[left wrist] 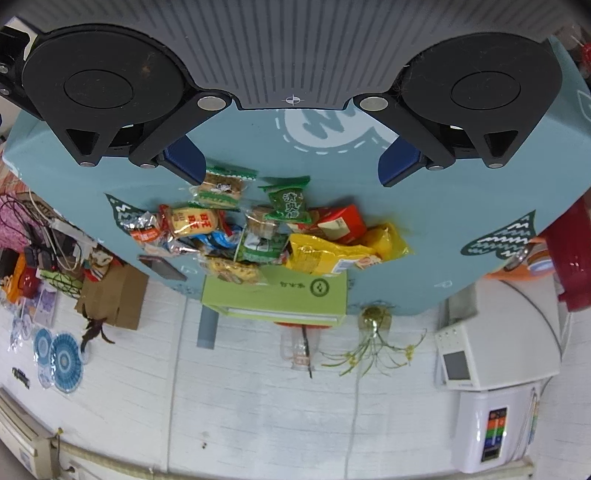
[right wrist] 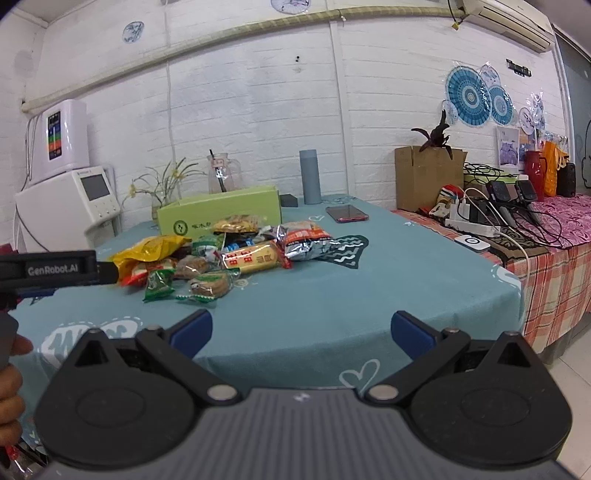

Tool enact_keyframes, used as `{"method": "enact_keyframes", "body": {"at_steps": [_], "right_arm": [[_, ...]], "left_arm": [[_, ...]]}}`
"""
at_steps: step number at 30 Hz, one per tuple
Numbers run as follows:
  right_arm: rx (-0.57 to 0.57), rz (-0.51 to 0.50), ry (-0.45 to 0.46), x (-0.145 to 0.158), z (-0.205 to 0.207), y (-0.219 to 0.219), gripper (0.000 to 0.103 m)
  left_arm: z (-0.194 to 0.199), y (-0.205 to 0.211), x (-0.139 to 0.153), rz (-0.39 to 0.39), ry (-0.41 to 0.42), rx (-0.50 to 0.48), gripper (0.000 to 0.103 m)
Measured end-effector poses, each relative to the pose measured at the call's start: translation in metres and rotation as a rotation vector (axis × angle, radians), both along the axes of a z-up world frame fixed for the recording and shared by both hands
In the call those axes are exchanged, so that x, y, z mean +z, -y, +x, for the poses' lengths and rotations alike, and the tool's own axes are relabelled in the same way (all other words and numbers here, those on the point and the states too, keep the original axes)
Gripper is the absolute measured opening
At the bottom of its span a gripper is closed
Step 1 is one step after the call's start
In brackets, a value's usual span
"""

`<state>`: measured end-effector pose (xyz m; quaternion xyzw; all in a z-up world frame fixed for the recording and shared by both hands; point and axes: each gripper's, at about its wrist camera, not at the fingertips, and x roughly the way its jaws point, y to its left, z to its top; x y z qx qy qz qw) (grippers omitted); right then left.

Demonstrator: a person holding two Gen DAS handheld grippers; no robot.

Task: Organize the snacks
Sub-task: 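Lower the left tool onto the green snack packet and close it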

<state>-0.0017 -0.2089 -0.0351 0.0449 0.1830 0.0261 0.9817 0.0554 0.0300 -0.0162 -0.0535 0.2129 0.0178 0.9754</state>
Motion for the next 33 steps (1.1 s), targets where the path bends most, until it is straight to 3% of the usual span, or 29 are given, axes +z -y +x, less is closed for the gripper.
{"method": "enact_keyframes", "body": {"at_steps": [9,18,21,26,28,30,33], "right_arm": [[0.050,-0.078,-0.094,-0.001,0.084,-0.019,0.103],[0.145,-0.061,-0.262,-0.028,0.152,-0.032,0.103],[0.143,-0.113,-0.265,-0.032,0.158,-0.035,0.103],[0.177,-0.110,-0.231,-0.035,0.156,-0.024,0.103],[0.198,-0.114,-0.257,-0.031,0.157,-0.021,0.103],[0.217,-0.086,-0.286,-0.024,0.161,-0.020,0.103],[0.315,-0.042,-0.255,-0.012,0.165,-0.034,0.103]], "left_arm": [[0.040,-0.006,-0.009,0.025,-0.085,-0.027,0.090],[0.074,-0.035,-0.004,-0.038,-0.156,-0.037,0.091],[0.085,-0.041,-0.001,-0.064,-0.169,-0.046,0.091],[0.107,-0.043,-0.002,-0.092,-0.189,-0.098,0.091],[0.113,-0.044,-0.005,-0.099,-0.204,-0.118,0.091],[0.119,-0.046,-0.007,-0.110,-0.221,-0.133,0.091],[0.128,-0.047,-0.010,-0.133,-0.240,-0.161,0.091]]}}
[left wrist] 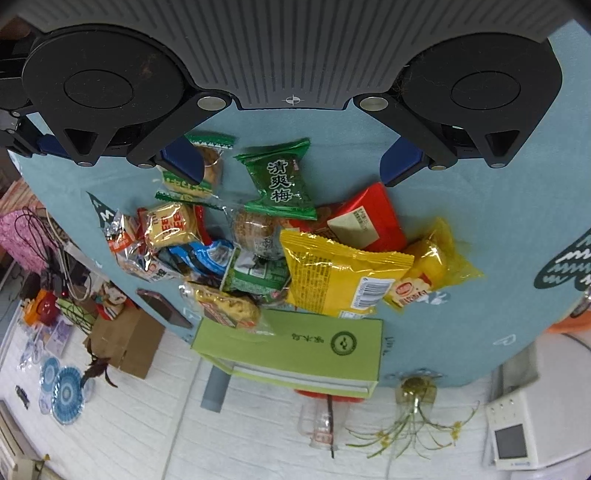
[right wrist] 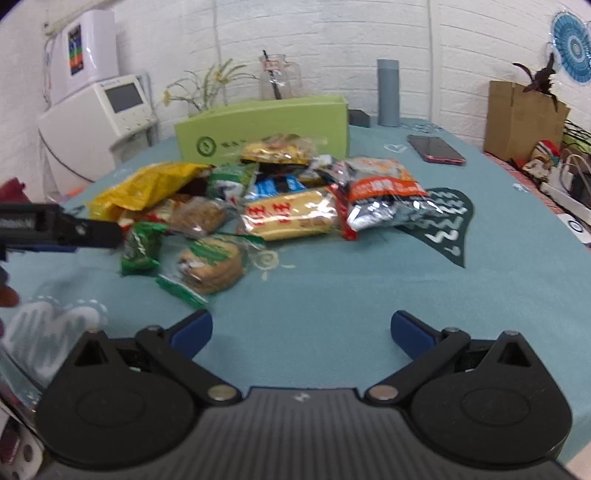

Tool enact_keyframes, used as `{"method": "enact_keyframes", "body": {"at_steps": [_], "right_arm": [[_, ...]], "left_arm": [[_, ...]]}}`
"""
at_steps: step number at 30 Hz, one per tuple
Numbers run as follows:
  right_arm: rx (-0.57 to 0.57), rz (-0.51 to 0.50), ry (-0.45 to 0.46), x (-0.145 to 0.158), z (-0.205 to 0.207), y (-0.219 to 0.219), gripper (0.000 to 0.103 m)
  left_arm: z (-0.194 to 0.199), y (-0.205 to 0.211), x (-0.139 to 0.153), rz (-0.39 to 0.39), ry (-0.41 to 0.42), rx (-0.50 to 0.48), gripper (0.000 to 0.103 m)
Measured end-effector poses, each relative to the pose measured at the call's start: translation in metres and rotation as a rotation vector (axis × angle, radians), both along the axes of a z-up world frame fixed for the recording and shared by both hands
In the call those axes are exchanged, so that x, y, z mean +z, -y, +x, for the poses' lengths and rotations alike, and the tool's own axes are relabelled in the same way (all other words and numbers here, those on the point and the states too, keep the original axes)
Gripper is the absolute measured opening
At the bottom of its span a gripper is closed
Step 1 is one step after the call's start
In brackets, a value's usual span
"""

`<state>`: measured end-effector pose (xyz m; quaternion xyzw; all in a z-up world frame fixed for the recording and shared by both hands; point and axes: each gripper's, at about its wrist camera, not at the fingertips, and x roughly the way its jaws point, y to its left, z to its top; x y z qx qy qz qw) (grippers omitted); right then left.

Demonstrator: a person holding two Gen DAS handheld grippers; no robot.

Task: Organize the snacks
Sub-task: 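Lower the left tool onto the green snack packet and close it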

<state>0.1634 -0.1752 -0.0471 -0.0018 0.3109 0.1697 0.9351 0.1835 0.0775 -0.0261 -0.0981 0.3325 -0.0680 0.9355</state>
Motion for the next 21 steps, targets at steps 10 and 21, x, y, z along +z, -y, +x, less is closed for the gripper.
{"method": "enact_keyframes", "body": {"at_steps": [10,21], "right_arm": [[0.148,-0.002,-0.032,-0.005,0.022,-0.042,0.103],[0.102,-0.030,-0.032,-0.007,0.037,-0.050,0.103]], "left_arm": [[0.013,0.007,0.027,-0.127,0.046,-0.136,0.087],[0.018,0.004,0.009,-0.042,-0.036,-0.055,0.083]]}}
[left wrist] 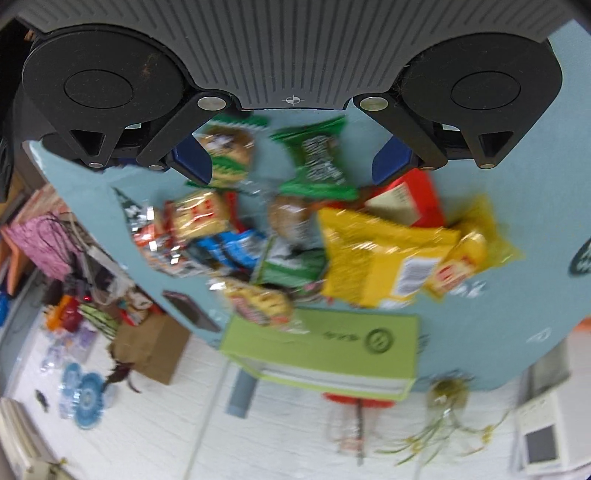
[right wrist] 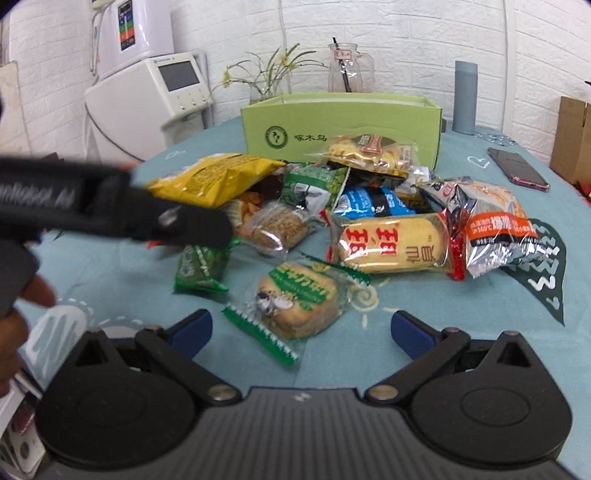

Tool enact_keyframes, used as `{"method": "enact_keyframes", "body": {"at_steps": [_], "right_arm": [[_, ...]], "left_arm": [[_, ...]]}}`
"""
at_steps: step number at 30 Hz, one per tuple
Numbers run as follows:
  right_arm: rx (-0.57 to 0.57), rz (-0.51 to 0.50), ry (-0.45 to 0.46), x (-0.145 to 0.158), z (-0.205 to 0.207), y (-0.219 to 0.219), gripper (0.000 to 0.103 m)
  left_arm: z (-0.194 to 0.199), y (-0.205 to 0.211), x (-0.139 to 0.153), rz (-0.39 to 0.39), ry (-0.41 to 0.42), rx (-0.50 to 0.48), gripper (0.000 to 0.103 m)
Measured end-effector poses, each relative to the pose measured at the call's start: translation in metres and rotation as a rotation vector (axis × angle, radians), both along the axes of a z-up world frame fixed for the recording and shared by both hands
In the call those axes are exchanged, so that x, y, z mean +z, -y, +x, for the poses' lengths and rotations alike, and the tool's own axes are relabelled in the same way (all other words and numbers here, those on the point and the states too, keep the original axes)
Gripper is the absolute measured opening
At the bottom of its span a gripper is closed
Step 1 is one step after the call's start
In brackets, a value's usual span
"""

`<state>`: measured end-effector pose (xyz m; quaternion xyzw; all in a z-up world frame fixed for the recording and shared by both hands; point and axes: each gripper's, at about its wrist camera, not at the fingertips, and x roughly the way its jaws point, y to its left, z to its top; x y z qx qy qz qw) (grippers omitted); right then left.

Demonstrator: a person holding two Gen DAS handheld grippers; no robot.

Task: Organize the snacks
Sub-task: 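Lower the left tool onto the green snack packet and close it, then carry the green packet into the lime-green box and open the left tool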

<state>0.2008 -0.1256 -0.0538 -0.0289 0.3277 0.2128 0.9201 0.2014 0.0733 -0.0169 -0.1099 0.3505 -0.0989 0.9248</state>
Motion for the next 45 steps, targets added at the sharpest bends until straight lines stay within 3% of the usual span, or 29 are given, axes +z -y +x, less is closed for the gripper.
{"method": "enact_keyframes", "body": {"at_steps": [3,7,15,19,22,25,29,30,31,32,40,45], "right_arm": [[-0.053,0.002,-0.022,-0.001,0.011,-0.002,0.103],[-0.064,-0.009,-0.037,-0.003,0.017,-0.009,0.102],[-0.137,-0.087,-0.046,-0.004,0.015,0.015,0.103],[-0.142,-0.056,-0.051,0.003,0.005,0.022,0.103],[-0.105,-0.029,-0.020,0.007,0.006,0.009,0.103],[-0.104,-0.057,-0.028,0.003,0.011,0.000,0.102],[-0.115,-0.074,-0.021,-0.005,0.009,0.002,0.096],[-0.108,-0.080,-0.006,-0.005,0.007,0.001,0.088],[-0.094,-0.076,0.009,-0.002,0.006,0.000,0.067],[-0.086,-0.067,-0.004,0.000,0.006,0.000,0.067],[0.026,0.115,-0.065,0.019,-0.007,0.009,0.066],[0.045,0.128,0.009,0.046,0.010,0.012,0.066]], "left_arm": [[0.007,-0.011,-0.008,-0.034,-0.035,0.040,0.082],[0.016,-0.004,-0.014,-0.028,-0.036,0.008,0.076],[0.015,-0.009,-0.028,0.005,-0.062,-0.004,0.040],[0.009,-0.019,-0.026,0.000,-0.064,0.021,0.044],[0.010,-0.015,-0.021,-0.017,-0.037,0.006,0.060],[0.013,-0.003,-0.021,0.041,-0.026,-0.028,0.063],[0.013,0.001,-0.031,0.102,-0.016,-0.044,0.046],[0.012,0.004,-0.032,0.135,-0.007,-0.045,0.028],[0.011,0.007,-0.032,0.176,0.002,-0.052,0.015],[0.010,0.008,-0.032,0.192,0.007,-0.062,0.012],[-0.003,-0.005,-0.013,0.007,-0.009,-0.194,0.010],[0.015,-0.009,0.021,-0.076,0.053,-0.235,0.010]]}}
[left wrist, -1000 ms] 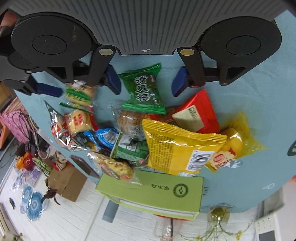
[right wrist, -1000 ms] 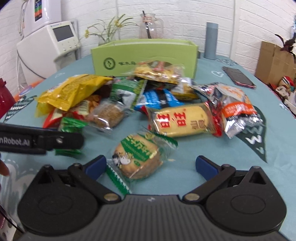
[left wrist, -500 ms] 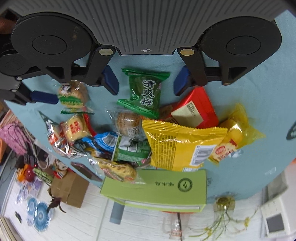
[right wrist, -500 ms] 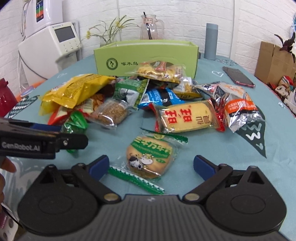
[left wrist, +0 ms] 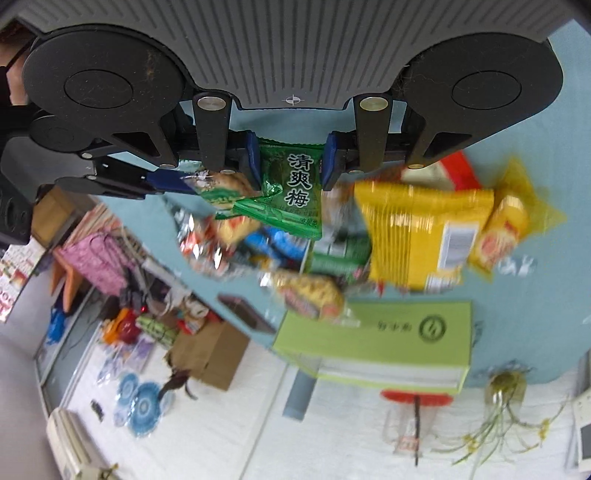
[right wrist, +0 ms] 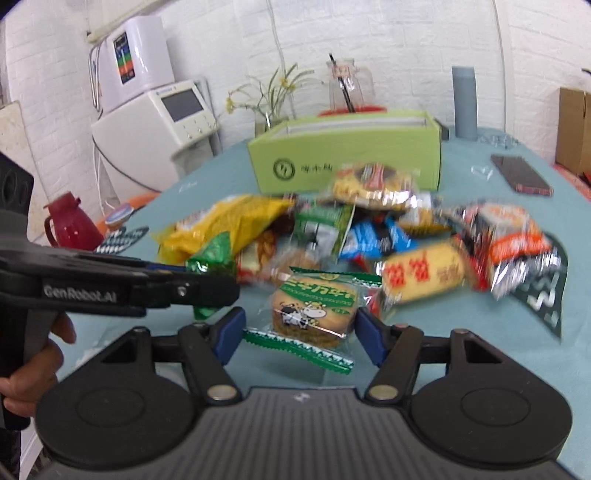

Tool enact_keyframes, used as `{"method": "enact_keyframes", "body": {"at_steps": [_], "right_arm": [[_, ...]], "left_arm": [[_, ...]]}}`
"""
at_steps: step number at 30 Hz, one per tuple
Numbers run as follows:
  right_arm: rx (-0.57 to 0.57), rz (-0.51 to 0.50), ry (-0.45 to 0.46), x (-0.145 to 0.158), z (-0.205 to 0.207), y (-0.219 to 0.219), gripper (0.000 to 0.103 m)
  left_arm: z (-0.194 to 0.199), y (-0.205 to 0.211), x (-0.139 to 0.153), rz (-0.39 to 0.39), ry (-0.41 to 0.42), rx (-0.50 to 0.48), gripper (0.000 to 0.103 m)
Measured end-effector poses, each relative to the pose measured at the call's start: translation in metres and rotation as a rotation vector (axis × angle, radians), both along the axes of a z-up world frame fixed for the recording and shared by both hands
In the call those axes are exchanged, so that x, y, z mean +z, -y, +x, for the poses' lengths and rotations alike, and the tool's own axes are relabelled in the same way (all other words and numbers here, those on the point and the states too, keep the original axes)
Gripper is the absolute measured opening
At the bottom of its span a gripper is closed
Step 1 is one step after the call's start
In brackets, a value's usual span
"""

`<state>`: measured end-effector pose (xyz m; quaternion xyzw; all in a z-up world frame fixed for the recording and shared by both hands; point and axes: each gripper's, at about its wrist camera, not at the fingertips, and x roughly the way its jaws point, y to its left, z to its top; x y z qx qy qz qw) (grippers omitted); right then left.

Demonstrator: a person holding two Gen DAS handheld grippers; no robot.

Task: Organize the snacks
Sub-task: 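Carry the green packet into the lime-green box and open the left tool, then grasp the yellow chip bag with the left tool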

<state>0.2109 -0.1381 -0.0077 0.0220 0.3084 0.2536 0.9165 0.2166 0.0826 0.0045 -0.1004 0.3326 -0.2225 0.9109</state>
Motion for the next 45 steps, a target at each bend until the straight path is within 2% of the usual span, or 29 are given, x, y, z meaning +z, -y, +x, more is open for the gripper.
{"method": "enact_keyframes", "body": {"at_steps": [4,8,10,14,17,21,22,24,25,28,31,33,37,41,45], "right_arm": [[0.008,-0.019,0.110,0.031,0.037,0.002,0.066],[-0.003,-0.052,0.189,0.053,0.100,-0.005,0.066],[-0.013,-0.058,0.204,0.059,0.141,-0.010,0.066],[-0.028,-0.085,0.163,0.054,0.224,-0.026,0.066],[-0.029,-0.109,0.090,0.036,0.280,-0.037,0.066],[-0.016,-0.135,0.011,0.007,0.320,-0.045,0.068],[-0.004,-0.135,0.018,0.004,0.321,-0.048,0.072],[0.003,-0.134,0.040,0.006,0.318,-0.051,0.087],[0.001,-0.133,0.065,0.009,0.313,-0.052,0.095],[0.006,-0.109,0.100,0.023,0.293,-0.047,0.094],[0.018,-0.074,0.116,0.036,0.260,-0.038,0.102],[0.029,-0.067,0.134,0.041,0.232,-0.032,0.102],[0.042,-0.033,0.135,0.041,0.174,-0.019,0.102],[0.076,0.064,0.093,0.031,0.113,-0.013,0.102],[0.145,0.109,0.058,0.015,0.070,-0.035,0.102]], "left_arm": [[0.042,-0.008,0.033,-0.022,0.060,0.016,0.010],[0.109,-0.015,0.058,0.024,0.109,0.078,0.011],[0.151,-0.018,0.064,0.046,0.103,0.106,0.011],[0.230,-0.026,0.059,0.069,0.067,0.132,0.011],[0.279,-0.031,0.044,0.096,0.023,0.159,0.011],[0.314,-0.029,0.018,0.154,-0.037,0.186,0.013],[0.317,-0.029,0.013,0.169,-0.044,0.193,0.018],[0.317,-0.029,0.009,0.196,-0.033,0.198,0.049],[0.312,-0.029,0.009,0.204,-0.008,0.212,0.051],[0.297,-0.031,0.020,0.186,0.022,0.214,0.052],[0.270,-0.032,0.036,0.160,0.058,0.211,0.060],[0.246,-0.032,0.044,0.159,0.092,0.212,0.066],[0.190,-0.030,0.054,0.147,0.152,0.199,0.074],[0.135,-0.029,0.047,0.176,0.175,0.210,0.076],[0.090,-0.034,0.028,0.197,0.138,0.225,0.076]]}}
